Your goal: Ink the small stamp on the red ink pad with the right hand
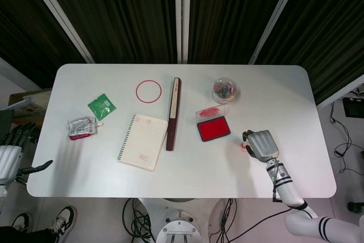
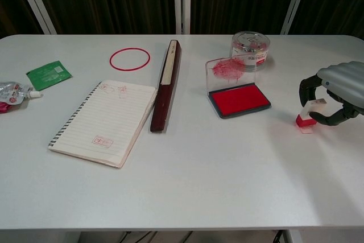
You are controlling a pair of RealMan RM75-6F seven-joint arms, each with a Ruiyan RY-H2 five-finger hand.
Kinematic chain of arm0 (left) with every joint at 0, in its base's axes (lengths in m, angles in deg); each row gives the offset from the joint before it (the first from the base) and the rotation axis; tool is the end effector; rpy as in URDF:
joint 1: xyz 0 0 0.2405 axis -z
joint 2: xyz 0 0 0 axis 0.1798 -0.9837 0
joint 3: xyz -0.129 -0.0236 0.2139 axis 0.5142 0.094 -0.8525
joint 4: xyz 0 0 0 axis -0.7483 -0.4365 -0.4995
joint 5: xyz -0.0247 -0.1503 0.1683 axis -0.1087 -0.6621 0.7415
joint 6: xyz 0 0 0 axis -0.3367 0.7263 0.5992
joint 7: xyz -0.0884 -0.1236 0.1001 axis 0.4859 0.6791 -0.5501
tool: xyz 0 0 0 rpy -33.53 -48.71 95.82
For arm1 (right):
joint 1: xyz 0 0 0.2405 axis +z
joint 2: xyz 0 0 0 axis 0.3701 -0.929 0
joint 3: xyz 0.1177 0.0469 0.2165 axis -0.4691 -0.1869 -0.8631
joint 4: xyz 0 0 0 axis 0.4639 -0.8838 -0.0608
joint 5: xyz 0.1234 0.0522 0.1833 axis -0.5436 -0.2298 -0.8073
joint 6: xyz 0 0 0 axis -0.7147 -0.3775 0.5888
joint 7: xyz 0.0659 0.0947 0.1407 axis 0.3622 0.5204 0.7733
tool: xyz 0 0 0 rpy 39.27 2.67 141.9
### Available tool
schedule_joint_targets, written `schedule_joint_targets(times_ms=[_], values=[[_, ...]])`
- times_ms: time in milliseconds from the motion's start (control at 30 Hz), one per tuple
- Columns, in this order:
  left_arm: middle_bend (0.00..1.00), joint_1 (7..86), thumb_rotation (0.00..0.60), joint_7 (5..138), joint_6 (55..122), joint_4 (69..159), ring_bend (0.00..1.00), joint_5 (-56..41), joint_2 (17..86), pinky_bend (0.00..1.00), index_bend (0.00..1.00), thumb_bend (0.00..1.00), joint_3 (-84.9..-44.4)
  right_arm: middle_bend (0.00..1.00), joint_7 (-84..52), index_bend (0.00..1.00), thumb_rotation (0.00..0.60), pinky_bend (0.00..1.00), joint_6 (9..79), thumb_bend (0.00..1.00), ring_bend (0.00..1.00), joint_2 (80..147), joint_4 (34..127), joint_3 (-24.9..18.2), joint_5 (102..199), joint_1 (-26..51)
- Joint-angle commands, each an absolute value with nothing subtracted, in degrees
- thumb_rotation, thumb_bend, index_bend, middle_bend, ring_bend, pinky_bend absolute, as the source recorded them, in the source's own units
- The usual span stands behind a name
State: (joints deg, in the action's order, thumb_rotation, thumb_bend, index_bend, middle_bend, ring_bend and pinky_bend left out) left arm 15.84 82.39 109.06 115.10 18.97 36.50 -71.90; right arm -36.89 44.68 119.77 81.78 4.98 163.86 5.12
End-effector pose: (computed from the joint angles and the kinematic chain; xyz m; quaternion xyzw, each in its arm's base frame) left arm -0.3692 0.2211 0.1504 -0.6164 -0.3691 -0.3638 0.5928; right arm -0.2513 -0.3163 -0.0367 0.7413 -0.3403 0.3021 0.4933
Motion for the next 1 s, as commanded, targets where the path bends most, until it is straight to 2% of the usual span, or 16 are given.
schedule_joint_targets(times_ms=[33,267,433,800,900,1000], values=[[0.08,15.82,0.249,82.42,109.05,115.08,0.08,18.93,36.49,0.19,0.03,0.07,-71.91,0.51,-37.03,0.59,0.6,1.0,44.4,0.35,0.88,119.89,81.64,4.83,163.85,5.13],[0.08,15.87,0.249,82.38,109.01,115.18,0.08,18.96,36.45,0.19,0.03,0.07,-71.9,0.47,-37.22,0.54,0.6,1.0,43.7,0.34,0.88,119.8,81.78,4.59,163.92,5.13],[0.08,15.92,0.301,82.18,108.86,115.4,0.08,18.86,36.33,0.19,0.04,0.07,-71.89,0.45,-38.08,0.51,0.6,1.0,42.44,0.33,0.88,119.45,82.01,4.47,163.37,5.36],[0.08,16.04,0.302,82.08,108.9,115.59,0.08,18.98,36.17,0.19,0.04,0.08,-71.83,0.39,-38.39,0.44,0.6,1.0,41.91,0.32,0.88,118.86,83.17,4.29,163.42,5.33],[0.08,16.04,0.302,82.11,108.91,115.58,0.08,18.98,36.18,0.19,0.04,0.08,-71.84,0.36,-38.33,0.39,0.6,1.0,41.68,0.31,0.88,118.6,83.4,4.29,163.43,5.33],[0.08,16.0,0.301,82.1,108.97,115.63,0.08,18.99,36.09,0.19,0.04,0.08,-71.86,0.3,-38.47,0.28,0.6,1.0,40.98,0.3,0.88,117.81,84.21,4.48,163.44,5.49]])
